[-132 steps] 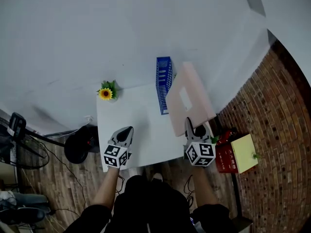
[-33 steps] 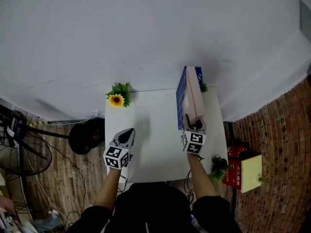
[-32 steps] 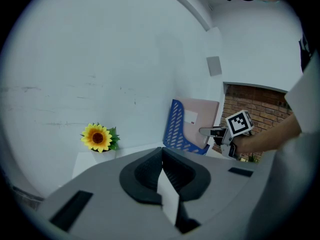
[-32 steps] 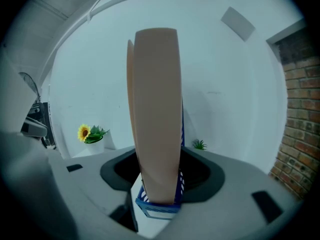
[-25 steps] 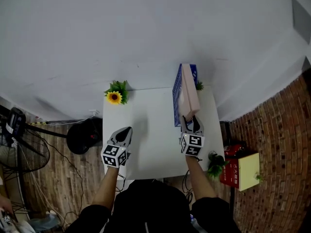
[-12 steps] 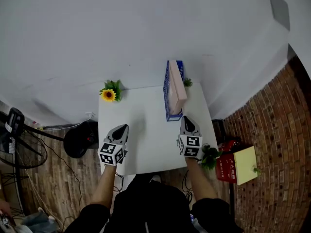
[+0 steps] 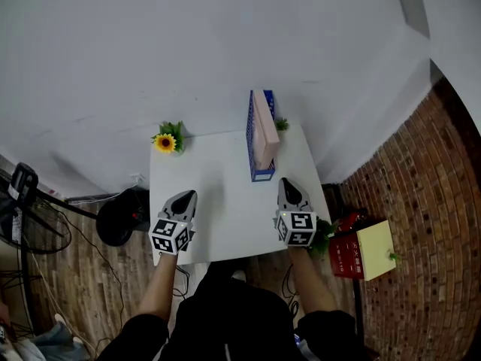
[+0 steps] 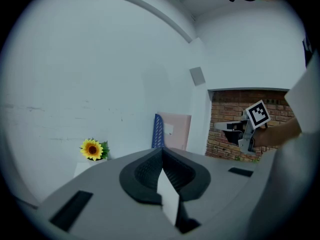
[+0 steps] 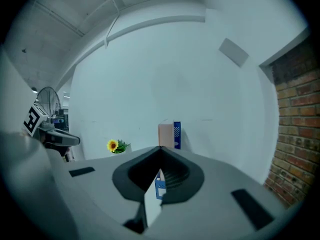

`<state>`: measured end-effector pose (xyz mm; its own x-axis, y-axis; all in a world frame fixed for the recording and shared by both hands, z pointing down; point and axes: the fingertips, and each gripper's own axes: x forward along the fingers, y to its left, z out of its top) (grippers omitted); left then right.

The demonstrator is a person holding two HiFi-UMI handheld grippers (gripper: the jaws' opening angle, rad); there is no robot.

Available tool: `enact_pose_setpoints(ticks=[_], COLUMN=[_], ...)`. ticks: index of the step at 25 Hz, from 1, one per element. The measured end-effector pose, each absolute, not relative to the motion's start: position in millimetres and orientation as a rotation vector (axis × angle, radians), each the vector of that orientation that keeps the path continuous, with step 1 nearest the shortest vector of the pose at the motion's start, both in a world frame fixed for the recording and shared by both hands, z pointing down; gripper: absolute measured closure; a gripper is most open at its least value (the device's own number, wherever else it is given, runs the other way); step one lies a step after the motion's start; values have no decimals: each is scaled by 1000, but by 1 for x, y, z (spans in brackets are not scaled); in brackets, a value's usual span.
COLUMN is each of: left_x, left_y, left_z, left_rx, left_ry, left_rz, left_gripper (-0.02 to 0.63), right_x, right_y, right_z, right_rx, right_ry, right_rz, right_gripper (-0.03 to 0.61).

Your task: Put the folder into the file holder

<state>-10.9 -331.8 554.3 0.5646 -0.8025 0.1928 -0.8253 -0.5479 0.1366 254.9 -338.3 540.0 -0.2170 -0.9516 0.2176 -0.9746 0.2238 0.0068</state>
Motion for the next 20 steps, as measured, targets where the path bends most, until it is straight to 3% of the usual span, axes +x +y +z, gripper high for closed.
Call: enact_pose_setpoints(ticks=[20], left_x=[-2], left_y=[-298], left_z=[541], left_rx=[2621], left_ry=[-1344], left_rz=[92], left_gripper=[591], right_x=[256], right_y=[-285], right_z=[513], right_rx=[1880], right_ry=[-2360], right_rz=[169], right_gripper=[569])
